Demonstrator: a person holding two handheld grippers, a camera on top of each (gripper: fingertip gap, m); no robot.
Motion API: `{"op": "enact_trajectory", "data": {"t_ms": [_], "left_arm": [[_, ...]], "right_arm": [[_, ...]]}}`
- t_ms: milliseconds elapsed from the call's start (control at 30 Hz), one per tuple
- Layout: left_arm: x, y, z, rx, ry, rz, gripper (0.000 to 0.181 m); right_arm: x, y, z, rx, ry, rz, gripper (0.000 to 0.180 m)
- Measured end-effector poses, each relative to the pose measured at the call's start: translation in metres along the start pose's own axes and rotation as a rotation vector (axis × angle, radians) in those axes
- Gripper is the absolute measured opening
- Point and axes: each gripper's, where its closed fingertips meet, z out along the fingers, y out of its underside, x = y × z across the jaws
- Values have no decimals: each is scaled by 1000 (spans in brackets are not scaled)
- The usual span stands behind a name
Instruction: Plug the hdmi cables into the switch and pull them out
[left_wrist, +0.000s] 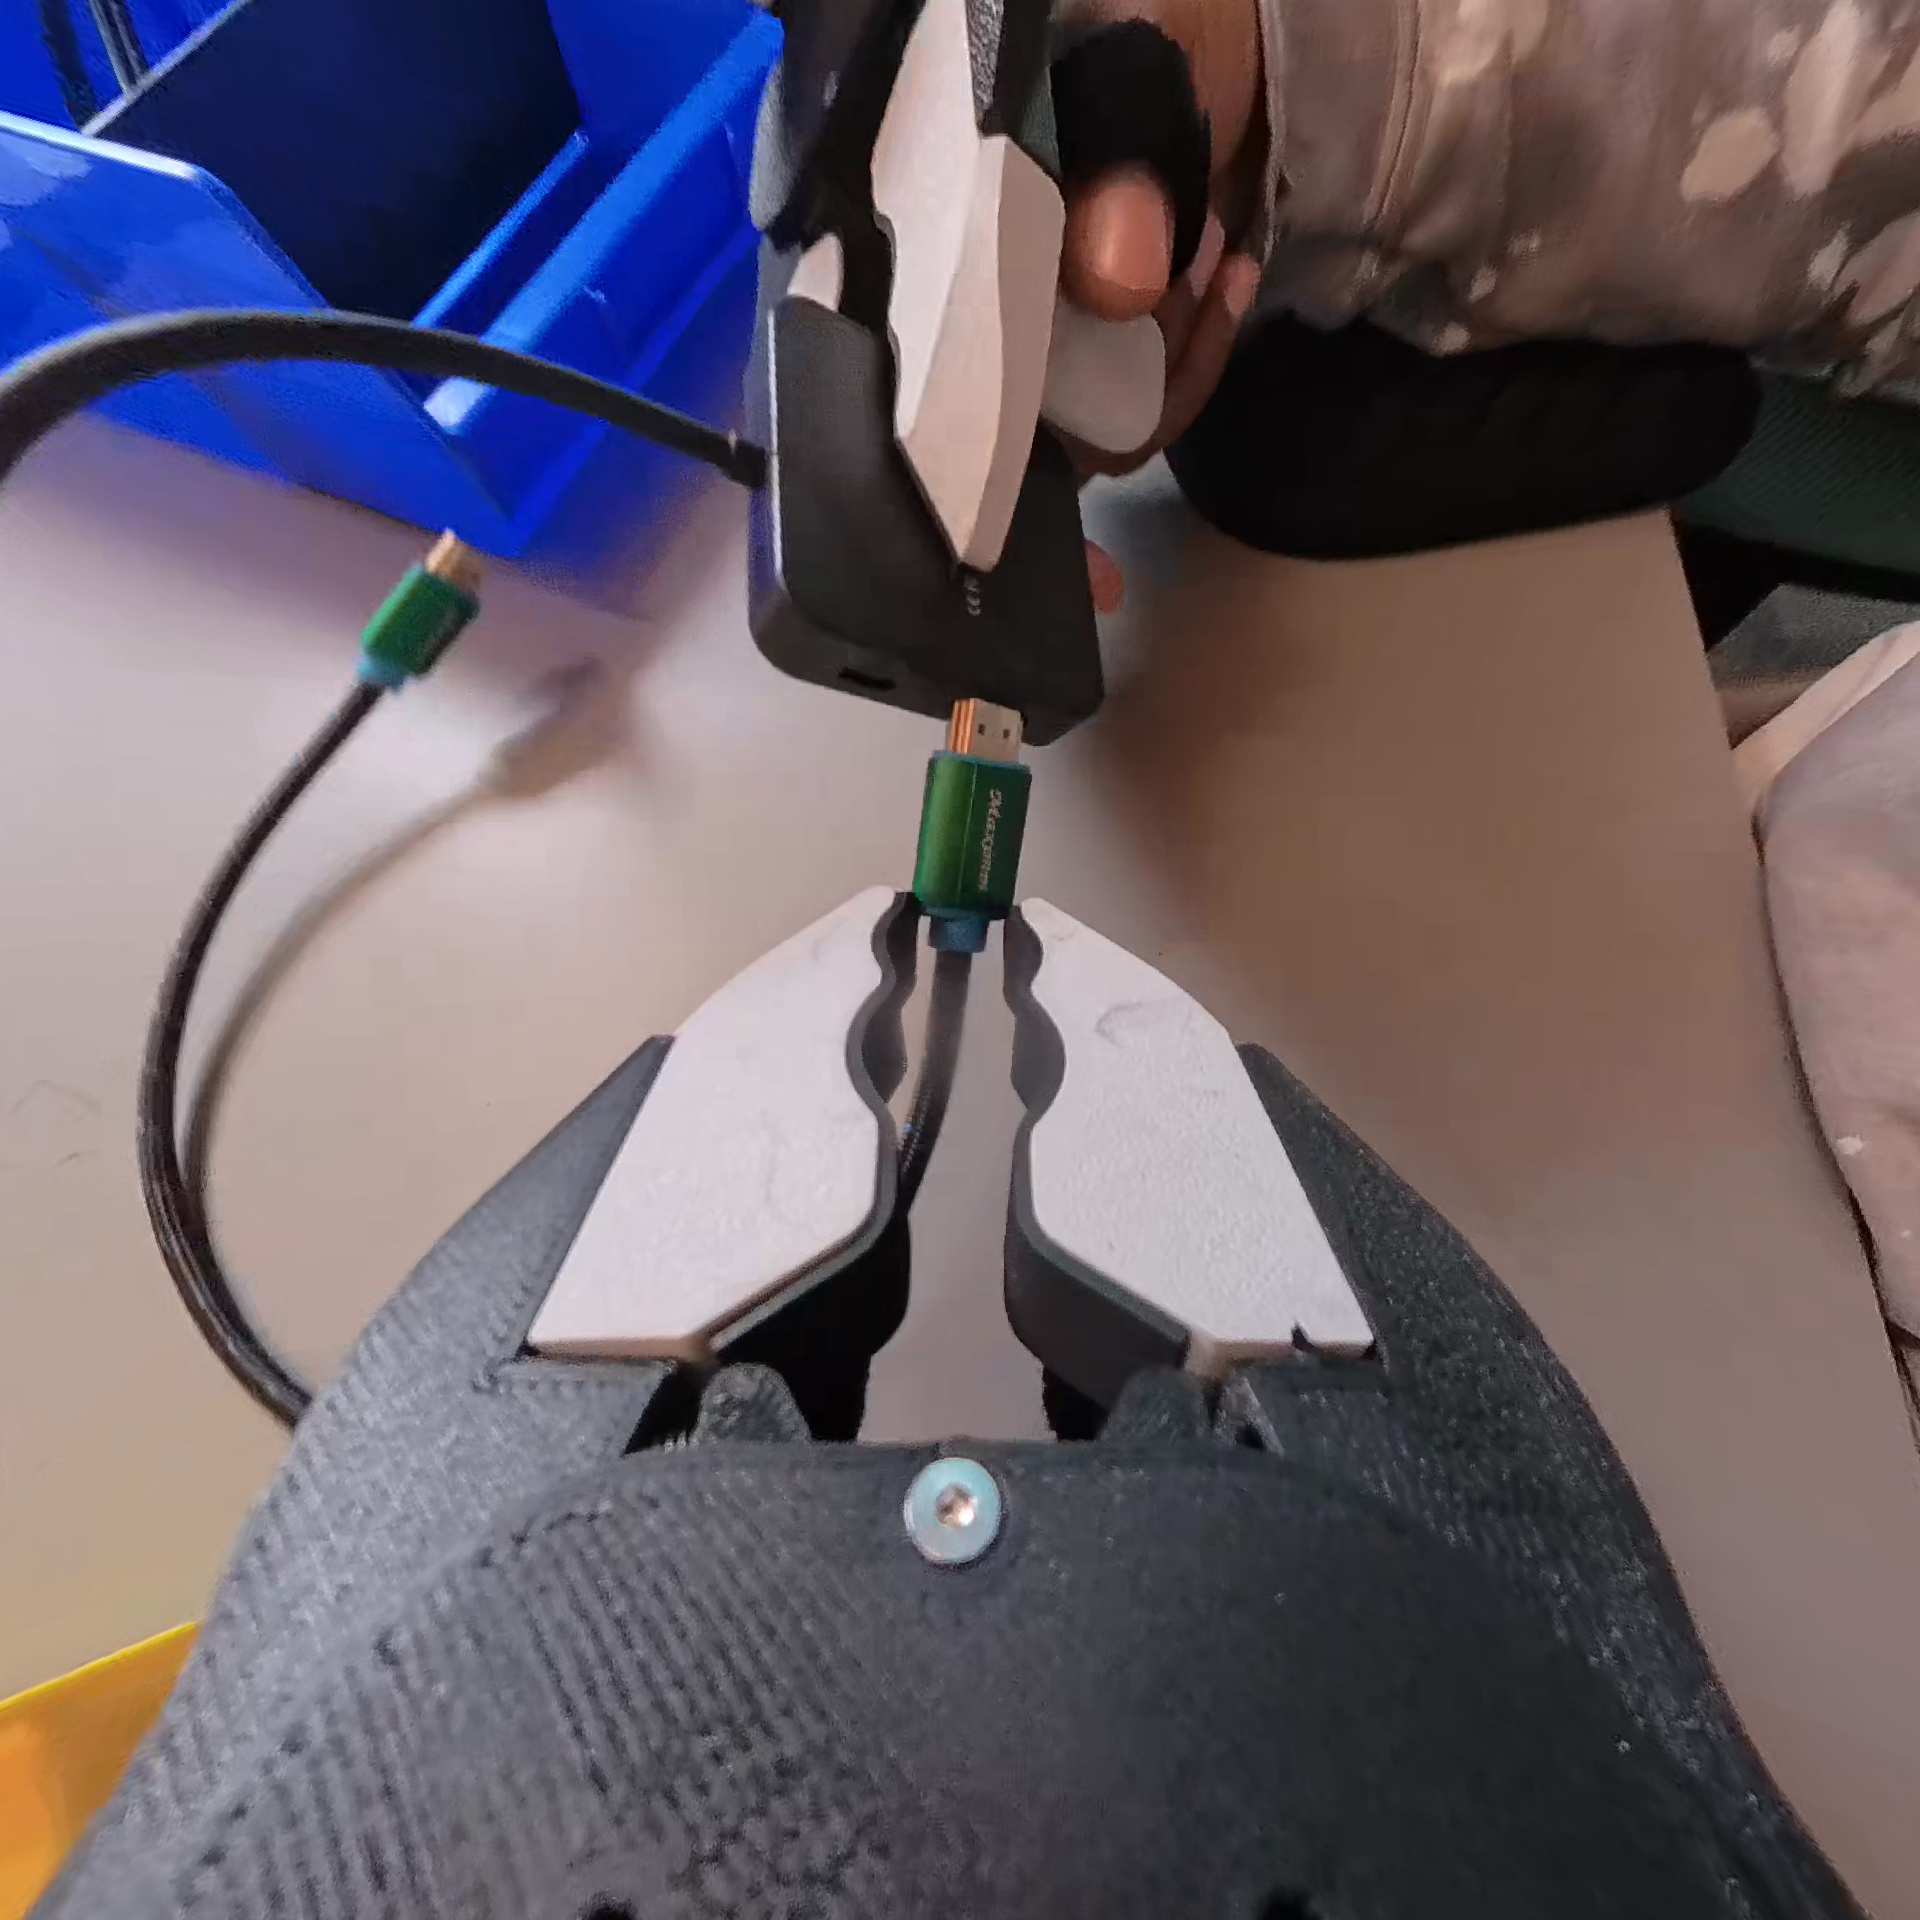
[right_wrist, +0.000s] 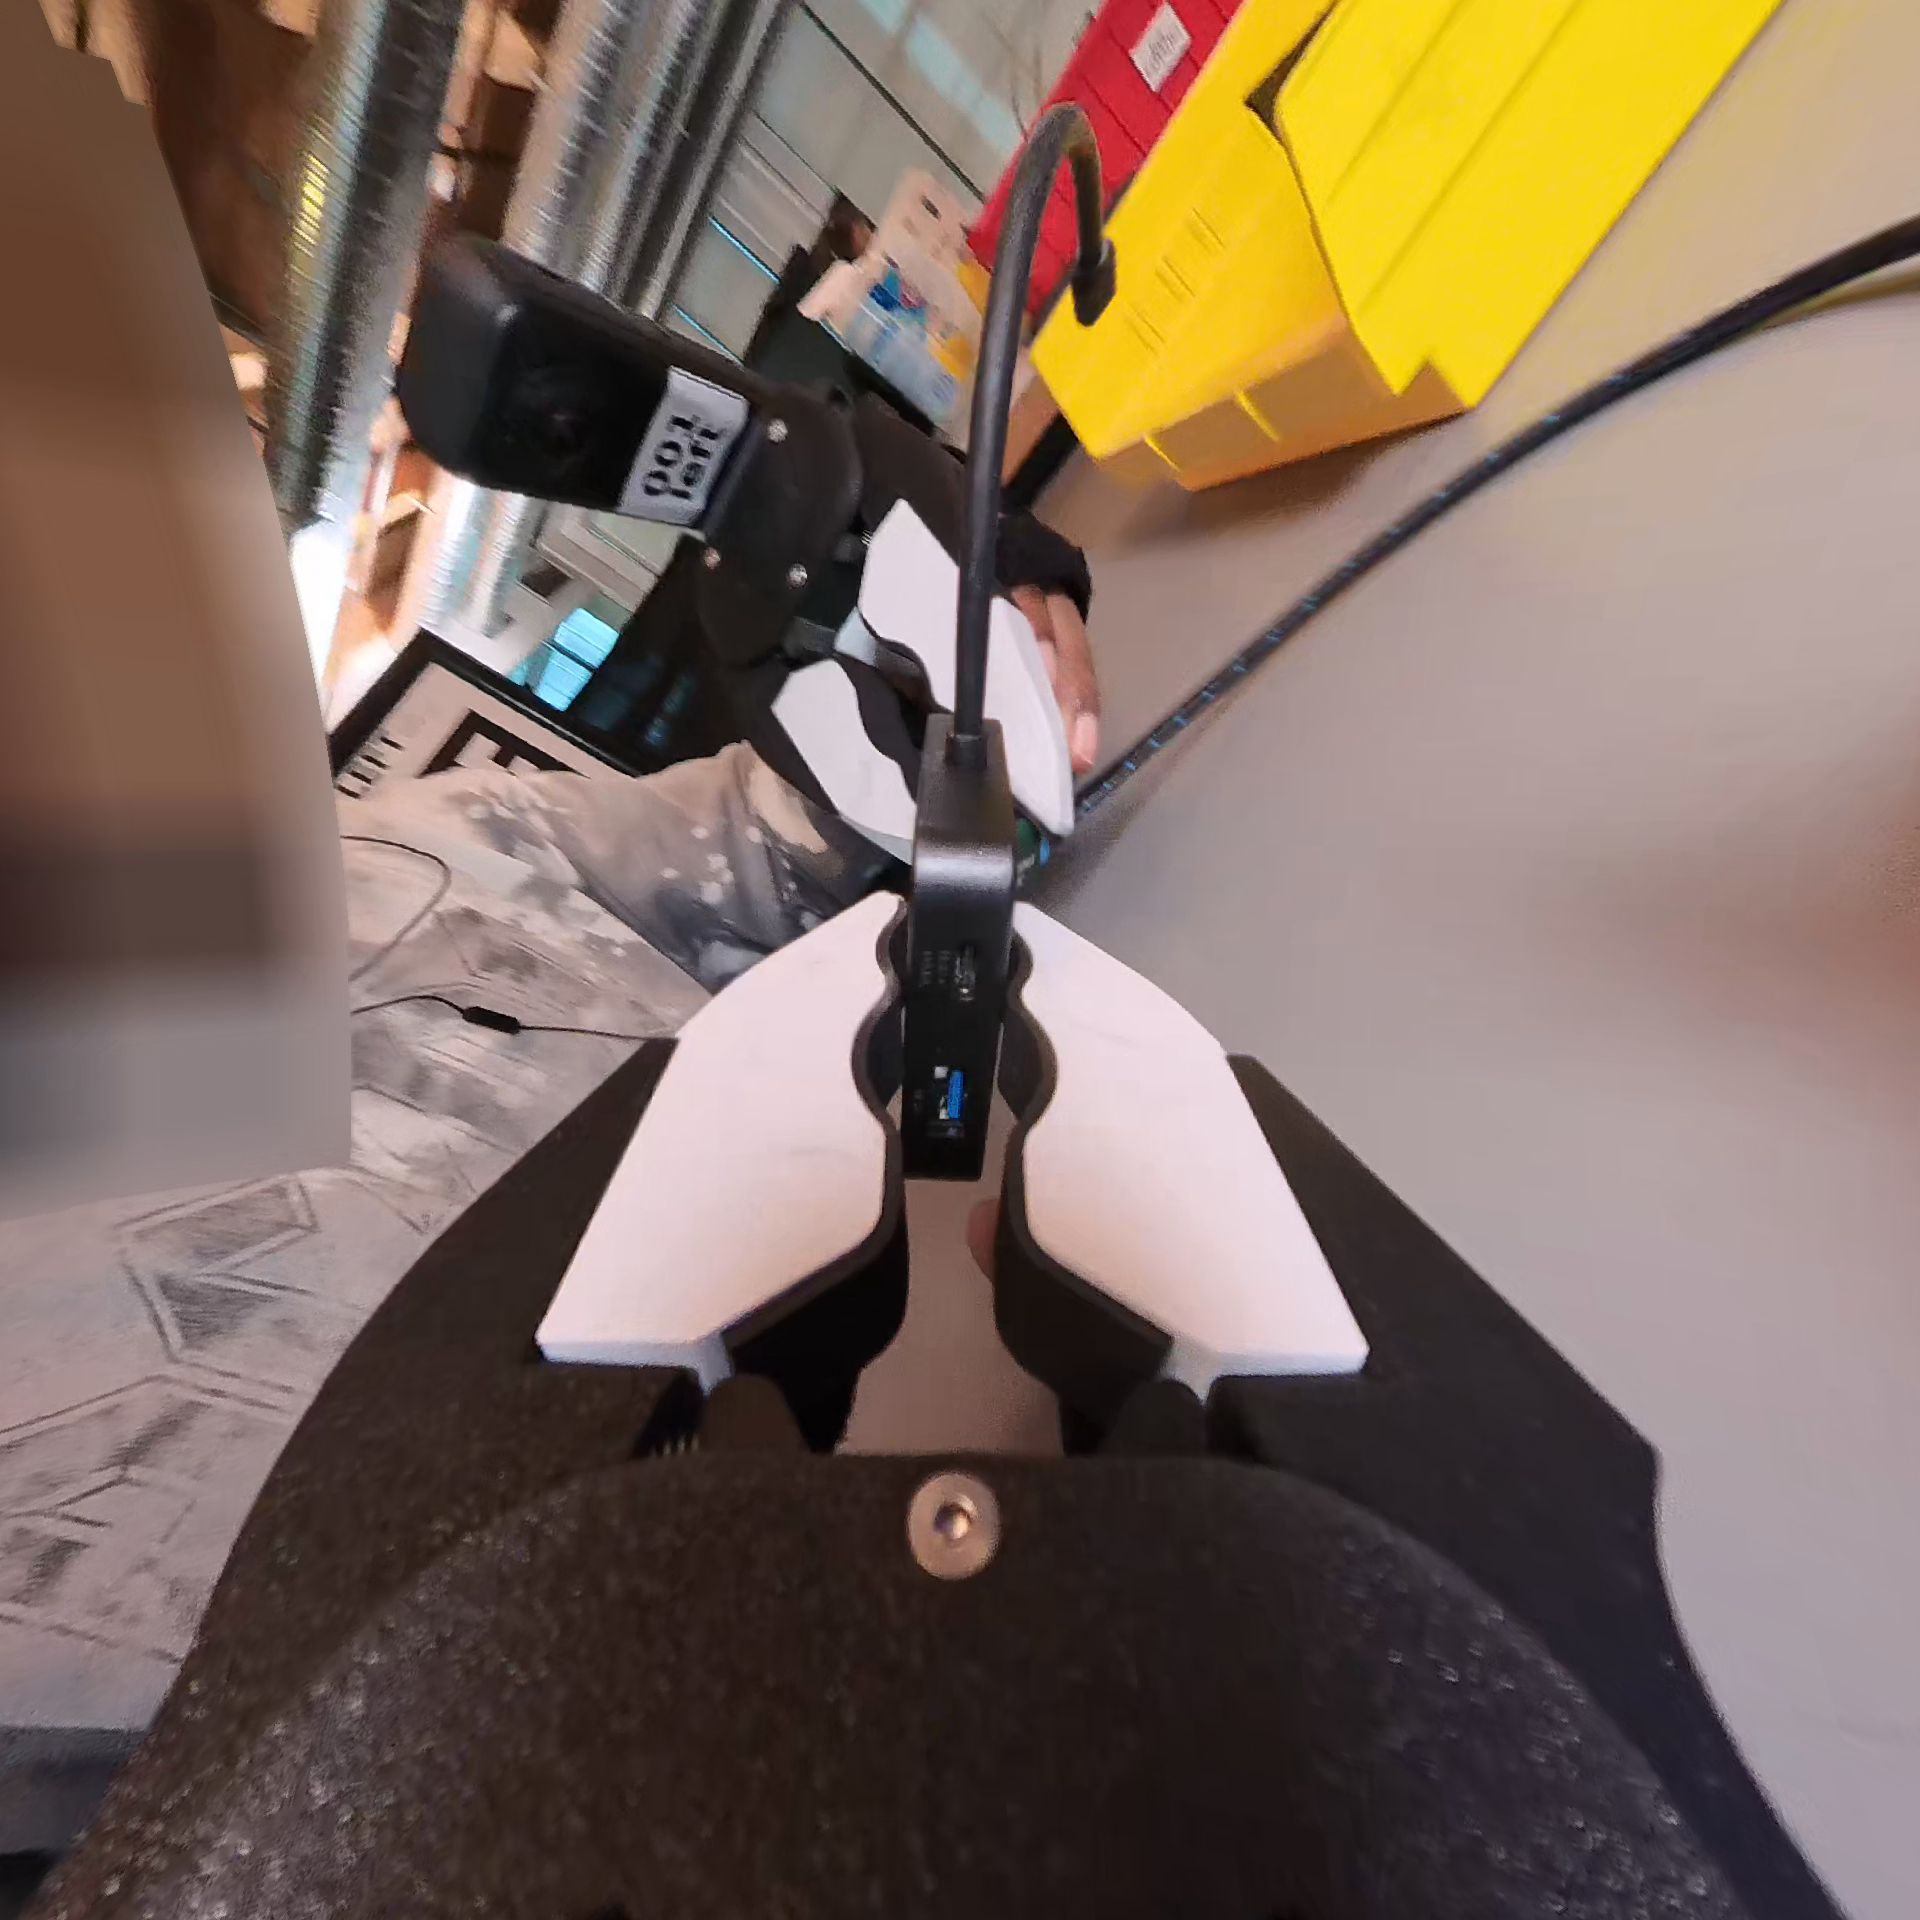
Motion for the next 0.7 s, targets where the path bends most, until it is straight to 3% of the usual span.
{"op": "enact_trajectory", "data": {"t_ms": [167,700], "left_arm": [[-1,-12,-10,90,12,-38,17],[9,-2,-5,22,36,37,17]], "right_arm": [[-4,-13,-2,100,-56,49,13],[11,-1,2,29,5,75,13]]}}
